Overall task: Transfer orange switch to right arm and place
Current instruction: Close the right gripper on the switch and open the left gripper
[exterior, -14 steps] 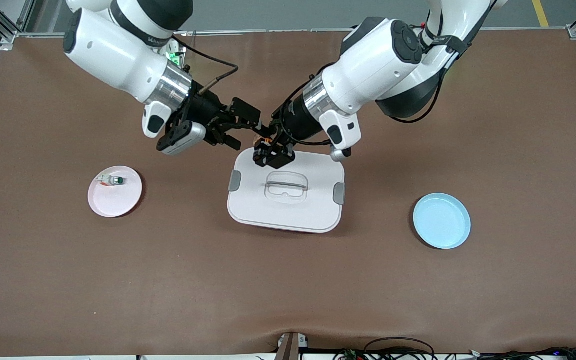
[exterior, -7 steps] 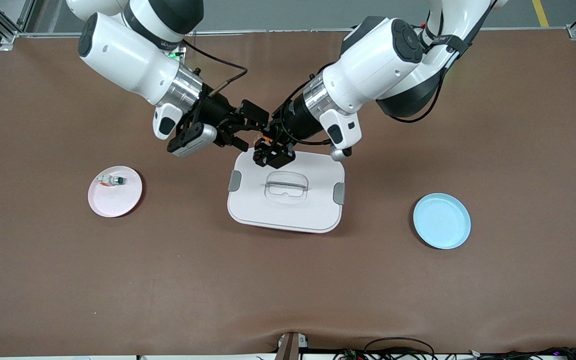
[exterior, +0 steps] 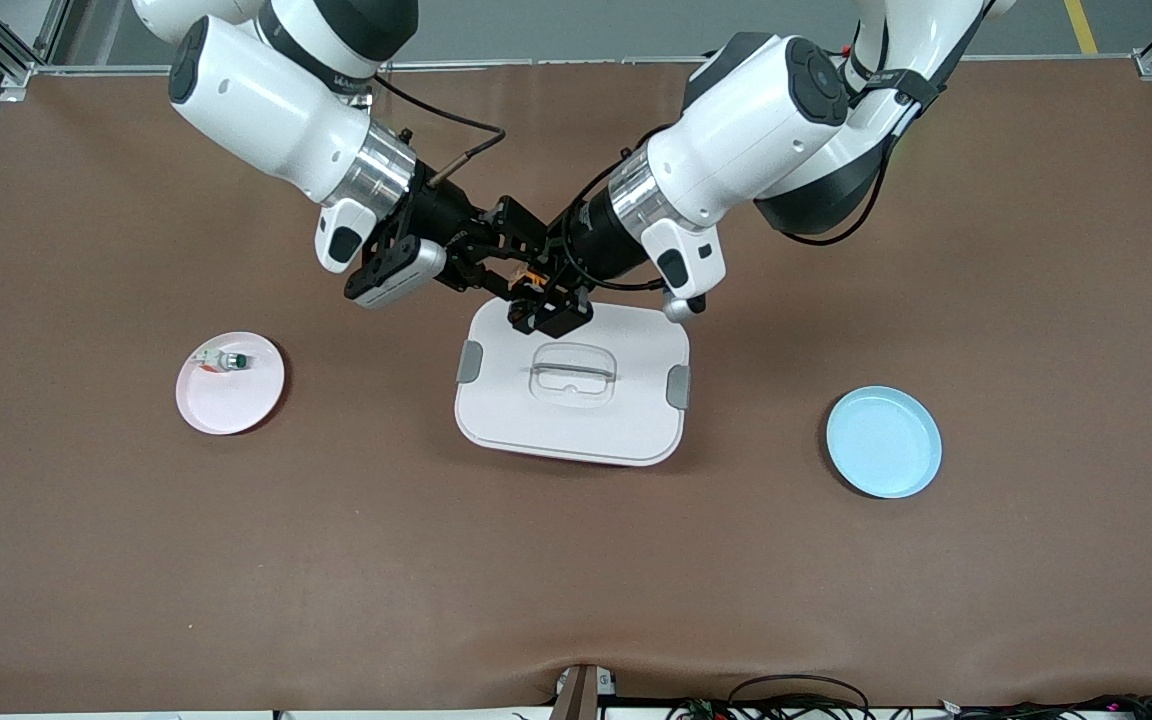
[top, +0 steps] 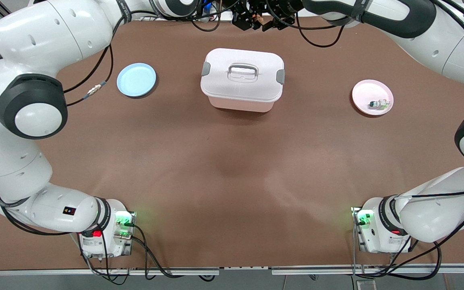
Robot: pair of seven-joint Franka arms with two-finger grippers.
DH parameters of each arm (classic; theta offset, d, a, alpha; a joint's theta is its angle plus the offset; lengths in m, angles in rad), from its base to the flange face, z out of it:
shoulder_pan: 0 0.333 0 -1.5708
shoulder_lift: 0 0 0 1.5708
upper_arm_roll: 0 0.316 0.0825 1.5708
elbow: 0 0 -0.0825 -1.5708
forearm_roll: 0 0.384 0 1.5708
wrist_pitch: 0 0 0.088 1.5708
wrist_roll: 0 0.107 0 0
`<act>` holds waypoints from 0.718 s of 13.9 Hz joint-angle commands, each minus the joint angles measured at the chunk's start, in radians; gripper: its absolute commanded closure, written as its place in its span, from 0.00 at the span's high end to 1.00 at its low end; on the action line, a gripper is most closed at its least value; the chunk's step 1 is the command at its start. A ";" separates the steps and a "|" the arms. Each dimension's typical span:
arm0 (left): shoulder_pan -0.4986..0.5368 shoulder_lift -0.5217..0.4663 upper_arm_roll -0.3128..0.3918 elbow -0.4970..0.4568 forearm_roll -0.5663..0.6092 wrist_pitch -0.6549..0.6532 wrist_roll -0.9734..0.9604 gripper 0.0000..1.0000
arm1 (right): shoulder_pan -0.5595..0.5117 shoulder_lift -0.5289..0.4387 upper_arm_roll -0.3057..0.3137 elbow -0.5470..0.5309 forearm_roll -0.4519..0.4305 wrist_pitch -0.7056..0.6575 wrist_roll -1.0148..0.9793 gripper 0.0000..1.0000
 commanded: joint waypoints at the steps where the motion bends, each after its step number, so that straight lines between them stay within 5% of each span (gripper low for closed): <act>1: 0.003 -0.020 0.001 -0.002 0.022 -0.005 -0.032 0.32 | 0.015 0.011 -0.007 0.025 -0.020 -0.002 0.026 0.64; 5: 0.003 -0.017 0.003 -0.005 0.022 -0.005 -0.032 0.32 | 0.015 0.011 -0.007 0.028 -0.020 -0.002 0.026 0.56; 7: 0.003 -0.017 0.003 -0.005 0.022 -0.006 -0.032 0.32 | 0.017 0.013 -0.007 0.036 -0.024 -0.003 0.024 0.11; 8: 0.003 -0.017 0.003 -0.005 0.022 -0.006 -0.032 0.32 | 0.015 0.013 -0.007 0.041 -0.024 -0.007 0.036 0.01; 10: 0.002 -0.017 0.003 -0.002 0.022 -0.006 -0.030 0.32 | 0.017 0.013 -0.006 0.044 -0.020 -0.007 0.090 0.00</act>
